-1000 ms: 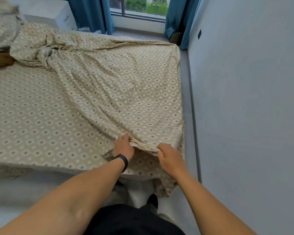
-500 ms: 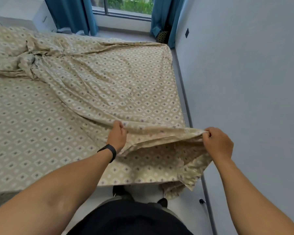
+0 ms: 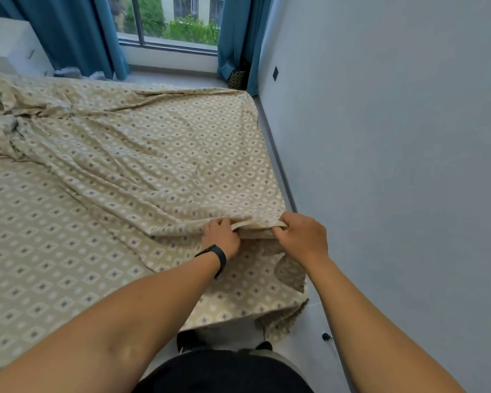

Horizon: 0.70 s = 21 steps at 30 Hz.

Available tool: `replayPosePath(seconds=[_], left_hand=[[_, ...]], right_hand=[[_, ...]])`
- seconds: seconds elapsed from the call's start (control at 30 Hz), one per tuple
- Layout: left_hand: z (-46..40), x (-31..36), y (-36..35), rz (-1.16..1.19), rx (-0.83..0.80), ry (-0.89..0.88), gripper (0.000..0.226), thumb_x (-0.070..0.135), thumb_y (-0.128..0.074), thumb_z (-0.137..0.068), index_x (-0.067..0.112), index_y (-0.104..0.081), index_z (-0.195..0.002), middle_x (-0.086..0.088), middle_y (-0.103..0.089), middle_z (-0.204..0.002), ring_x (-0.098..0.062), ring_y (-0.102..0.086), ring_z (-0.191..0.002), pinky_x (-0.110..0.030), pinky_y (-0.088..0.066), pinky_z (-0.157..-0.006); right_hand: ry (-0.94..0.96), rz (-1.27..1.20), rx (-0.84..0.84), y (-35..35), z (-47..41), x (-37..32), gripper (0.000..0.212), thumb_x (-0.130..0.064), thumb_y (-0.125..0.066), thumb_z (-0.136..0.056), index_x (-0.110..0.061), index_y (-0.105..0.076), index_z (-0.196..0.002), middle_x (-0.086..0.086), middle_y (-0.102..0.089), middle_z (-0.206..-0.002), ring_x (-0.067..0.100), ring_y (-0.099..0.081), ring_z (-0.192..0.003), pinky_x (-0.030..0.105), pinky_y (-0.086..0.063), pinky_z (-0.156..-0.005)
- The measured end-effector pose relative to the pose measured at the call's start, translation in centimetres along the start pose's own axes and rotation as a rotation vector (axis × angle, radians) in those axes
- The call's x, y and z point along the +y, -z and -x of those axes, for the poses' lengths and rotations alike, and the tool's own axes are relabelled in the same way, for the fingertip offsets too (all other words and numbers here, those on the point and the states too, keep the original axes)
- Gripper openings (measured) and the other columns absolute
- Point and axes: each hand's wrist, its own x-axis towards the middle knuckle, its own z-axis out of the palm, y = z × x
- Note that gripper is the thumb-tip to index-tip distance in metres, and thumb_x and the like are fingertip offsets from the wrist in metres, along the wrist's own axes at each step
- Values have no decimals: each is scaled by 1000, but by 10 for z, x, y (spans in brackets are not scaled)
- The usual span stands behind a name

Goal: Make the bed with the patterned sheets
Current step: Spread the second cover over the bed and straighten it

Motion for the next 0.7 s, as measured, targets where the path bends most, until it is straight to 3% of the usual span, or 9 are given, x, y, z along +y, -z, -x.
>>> replayPosePath(seconds=[0.1, 0.2, 0.3, 0.4, 0.5, 0.6, 0.7], left_hand=[[0, -8, 2, 222, -28, -13, 8, 15, -38, -99, 17, -44, -104, -11, -62, -97, -32, -58, -86, -40, -48, -70], [13, -6, -1, 144, -63, -126, 8, 13, -41, -93, 19, -39, -87, -6, -55, -77, -27, -49, -67, -36, -32, -59], [32, 9, -4, -37, -146, -294, 9, 26, -55, -92, 24, -46, -91, 3, -53, -71, -23, -52, -66, -32, -29, -53], [49, 17, -7, -189, -158, -424, 20, 39, -62, -92, 23, -50, -95, 2, -58, -75, -22, -56, -69, -32, -34, -52], [59, 23, -8, -192, -124, -441, 23, 41, -62, -94, 20, -56, -101, -2, -65, -84, -24, -59, -75, -34, -45, -62], [65, 39, -5, -138, -74, -437, 21, 36, -61, -96, 19, -52, -88, 2, -54, -70, -22, -51, -66, -33, -34, -55], [66, 63, 4, -72, -5, -431, 35, 33, -60, -96, 23, -39, -71, 4, -42, -59, -18, -39, -56, -34, -22, -51]], right_hand=[[-98, 20, -194, -14, 16, 27, 15, -44, -58, -86, -31, -61, -93, -12, -65, -87, 16, -60, -77, 31, -48, -64], [-242, 82, -441, -41, 44, 60, 34, -24, -54, -88, -35, -58, -120, -6, -65, -114, 21, -63, -98, 32, -45, -71], [-374, 183, -507, -58, 71, 89, 28, -12, -47, -90, -23, -64, -109, 3, -63, -112, 25, -64, -96, 34, -53, -77], [-539, 145, -402, -63, 83, 116, 26, -16, -44, -95, -21, -68, -106, 6, -58, -113, 27, -63, -95, 36, -54, -80], [-614, 110, -291, -59, 79, 134, 27, -15, -41, -98, -17, -64, -113, 9, -54, -119, 29, -60, -98, 38, -52, -84], [-712, 25, -167, -48, 63, 147, 30, -14, -36, -101, -14, -63, -114, 11, -57, -119, 32, -61, -99, 39, -52, -86], [-840, -140, 63, -22, 39, 166, 33, -12, -37, -99, -17, -64, -119, 11, -59, -124, 34, -60, -103, 41, -49, -88]])
